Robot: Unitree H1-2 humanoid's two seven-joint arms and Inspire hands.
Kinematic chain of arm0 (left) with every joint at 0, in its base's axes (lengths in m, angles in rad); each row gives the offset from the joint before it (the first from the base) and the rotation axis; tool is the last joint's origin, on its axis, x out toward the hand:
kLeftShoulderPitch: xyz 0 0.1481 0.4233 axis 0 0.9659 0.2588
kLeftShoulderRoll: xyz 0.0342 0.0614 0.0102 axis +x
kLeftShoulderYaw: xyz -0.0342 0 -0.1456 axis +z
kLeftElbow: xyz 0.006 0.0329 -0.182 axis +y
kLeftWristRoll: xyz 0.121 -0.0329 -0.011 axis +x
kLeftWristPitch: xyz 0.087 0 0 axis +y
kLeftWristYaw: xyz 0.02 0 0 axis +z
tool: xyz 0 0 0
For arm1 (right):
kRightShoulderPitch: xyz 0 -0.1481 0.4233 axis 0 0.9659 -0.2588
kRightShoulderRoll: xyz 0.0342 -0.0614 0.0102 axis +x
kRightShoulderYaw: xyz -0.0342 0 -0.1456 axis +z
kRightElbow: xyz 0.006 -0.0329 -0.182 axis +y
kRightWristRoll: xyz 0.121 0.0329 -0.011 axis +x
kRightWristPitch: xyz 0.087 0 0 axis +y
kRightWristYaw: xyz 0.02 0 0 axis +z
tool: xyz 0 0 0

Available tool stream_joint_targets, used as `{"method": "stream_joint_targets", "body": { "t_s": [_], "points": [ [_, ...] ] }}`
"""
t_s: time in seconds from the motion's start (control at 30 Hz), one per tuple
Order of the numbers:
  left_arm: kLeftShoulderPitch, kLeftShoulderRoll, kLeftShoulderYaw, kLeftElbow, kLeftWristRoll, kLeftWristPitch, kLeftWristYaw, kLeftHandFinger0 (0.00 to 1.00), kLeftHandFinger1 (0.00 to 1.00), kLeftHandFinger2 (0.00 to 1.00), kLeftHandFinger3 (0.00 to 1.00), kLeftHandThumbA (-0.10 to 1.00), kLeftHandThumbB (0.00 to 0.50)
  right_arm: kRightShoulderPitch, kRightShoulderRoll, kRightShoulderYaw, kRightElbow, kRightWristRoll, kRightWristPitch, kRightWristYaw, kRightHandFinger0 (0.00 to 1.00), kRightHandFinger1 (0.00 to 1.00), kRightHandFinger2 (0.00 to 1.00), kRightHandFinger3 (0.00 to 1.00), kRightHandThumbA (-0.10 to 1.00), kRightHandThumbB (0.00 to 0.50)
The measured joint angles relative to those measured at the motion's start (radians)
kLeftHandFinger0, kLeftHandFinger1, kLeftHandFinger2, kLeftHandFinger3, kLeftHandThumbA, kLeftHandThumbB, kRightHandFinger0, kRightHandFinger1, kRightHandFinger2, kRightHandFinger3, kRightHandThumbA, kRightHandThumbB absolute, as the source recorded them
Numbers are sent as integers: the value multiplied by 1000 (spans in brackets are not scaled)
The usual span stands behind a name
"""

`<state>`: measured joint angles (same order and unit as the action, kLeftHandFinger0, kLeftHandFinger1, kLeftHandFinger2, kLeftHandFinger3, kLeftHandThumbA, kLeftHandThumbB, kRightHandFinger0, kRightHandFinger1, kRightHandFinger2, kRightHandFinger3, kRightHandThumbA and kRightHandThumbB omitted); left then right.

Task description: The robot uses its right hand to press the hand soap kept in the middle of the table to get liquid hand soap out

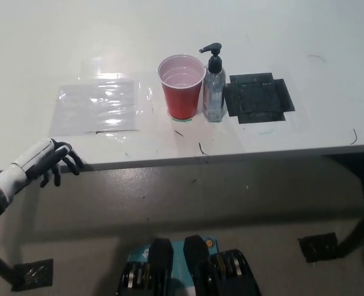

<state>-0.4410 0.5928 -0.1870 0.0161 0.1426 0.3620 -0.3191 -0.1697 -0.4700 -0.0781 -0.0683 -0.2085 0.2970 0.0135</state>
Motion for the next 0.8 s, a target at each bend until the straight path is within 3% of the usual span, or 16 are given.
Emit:
{"method": "stream_joint_targets", "body": {
  "t_s": [0.1,0.23,0.4,0.53,0.57,0.7,0.73,0.77,0.8],
  "points": [
    [0,0,0,0,6,6,-6,158,251,425,638,1000,169,-34,-20,-1,-46,-1,23,16,1000,1000,1000,1000,590,138],
    [1,-1,0,-1,13,10,-12,145,241,418,618,1000,176,-124,-70,5,-97,-6,50,47,1000,1000,1000,1000,613,101],
    [1,-2,0,-5,20,16,-14,176,273,460,650,1000,127,-269,-120,45,-124,-28,72,84,986,1000,1000,1000,634,143],
    [1,-2,1,-10,23,21,-23,167,270,461,636,1000,138,-402,-126,99,-125,-51,89,116,976,1000,1000,1000,515,120],
    [1,-2,1,-11,23,21,-25,170,267,460,642,1000,173,-427,-126,110,-123,-54,89,121,952,1000,1000,1000,564,124],
    [1,-2,2,-12,25,25,-27,140,222,404,616,1000,165,-554,-117,177,-107,-81,87,140,944,1000,1000,1000,810,173],
    [1,-2,2,-13,26,27,-27,138,222,413,621,1000,157,-570,-112,187,-100,-86,87,144,979,1000,1000,1000,959,226],
    [1,-2,3,-15,27,28,-28,137,222,414,624,1000,157,-597,-104,206,-86,-91,84,148,984,1000,1000,1000,977,224],
    [1,-2,3,-17,28,30,-29,141,220,414,625,1000,167,-617,-97,221,-65,-96,81,151,977,1000,1000,1000,1000,307]
  ]
}}
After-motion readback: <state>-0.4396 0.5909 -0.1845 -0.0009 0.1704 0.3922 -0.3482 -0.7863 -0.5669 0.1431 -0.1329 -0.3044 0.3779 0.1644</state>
